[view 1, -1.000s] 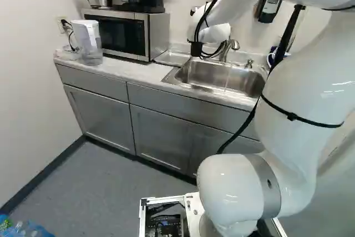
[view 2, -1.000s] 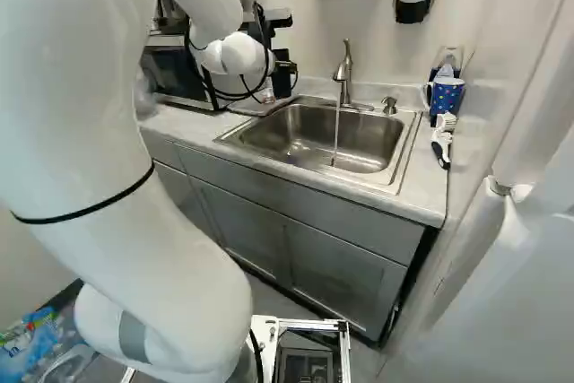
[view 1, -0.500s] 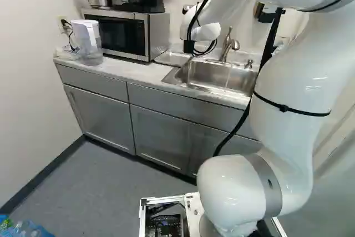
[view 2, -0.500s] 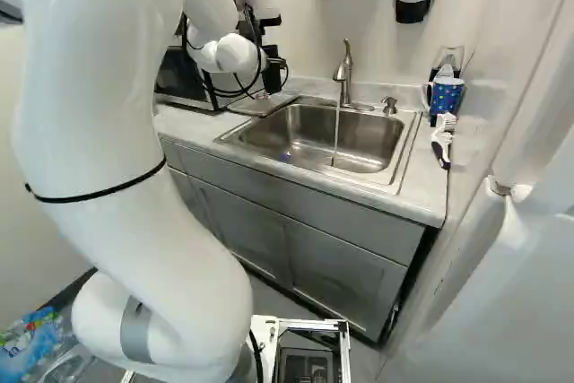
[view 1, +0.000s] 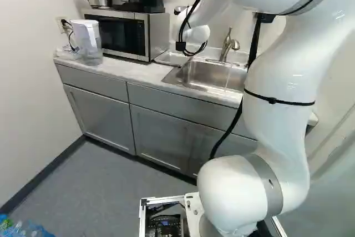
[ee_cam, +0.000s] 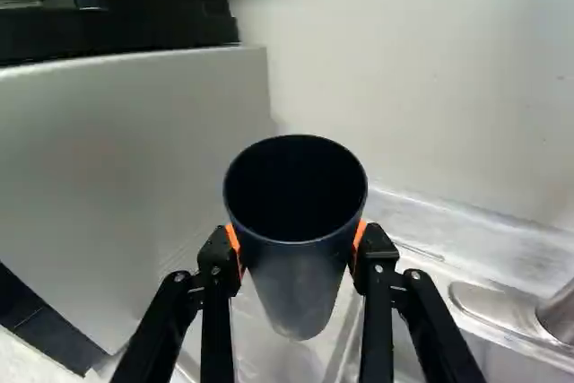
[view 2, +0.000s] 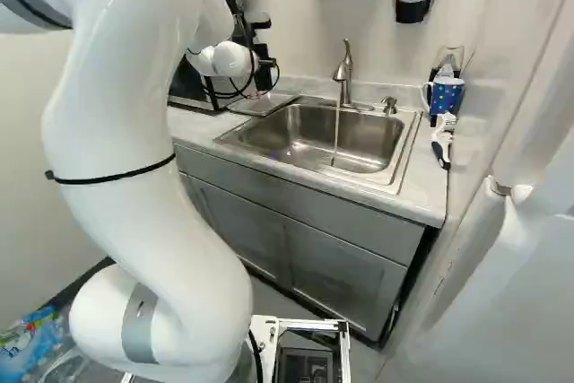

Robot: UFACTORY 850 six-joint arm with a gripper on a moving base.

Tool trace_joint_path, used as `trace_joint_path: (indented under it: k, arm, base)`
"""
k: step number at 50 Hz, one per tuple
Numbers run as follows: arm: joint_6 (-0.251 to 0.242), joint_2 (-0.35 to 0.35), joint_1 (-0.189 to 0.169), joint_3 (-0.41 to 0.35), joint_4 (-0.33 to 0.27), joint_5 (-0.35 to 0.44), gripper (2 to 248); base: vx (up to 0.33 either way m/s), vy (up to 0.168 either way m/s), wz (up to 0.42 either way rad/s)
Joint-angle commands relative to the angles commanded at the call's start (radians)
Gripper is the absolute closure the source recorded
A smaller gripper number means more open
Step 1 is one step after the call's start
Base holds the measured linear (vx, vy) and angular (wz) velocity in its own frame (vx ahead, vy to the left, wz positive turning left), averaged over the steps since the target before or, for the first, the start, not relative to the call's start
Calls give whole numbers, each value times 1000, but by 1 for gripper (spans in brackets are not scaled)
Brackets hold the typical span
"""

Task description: Rinse the cup and place it in the tray

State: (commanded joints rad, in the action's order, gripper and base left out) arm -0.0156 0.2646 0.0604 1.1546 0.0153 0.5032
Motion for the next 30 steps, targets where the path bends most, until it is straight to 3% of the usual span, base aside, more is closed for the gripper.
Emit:
trace_joint_path:
  k: [30]
  arm:
    - [0,57,12,2,6,21,124]
  base:
    - [0,0,0]
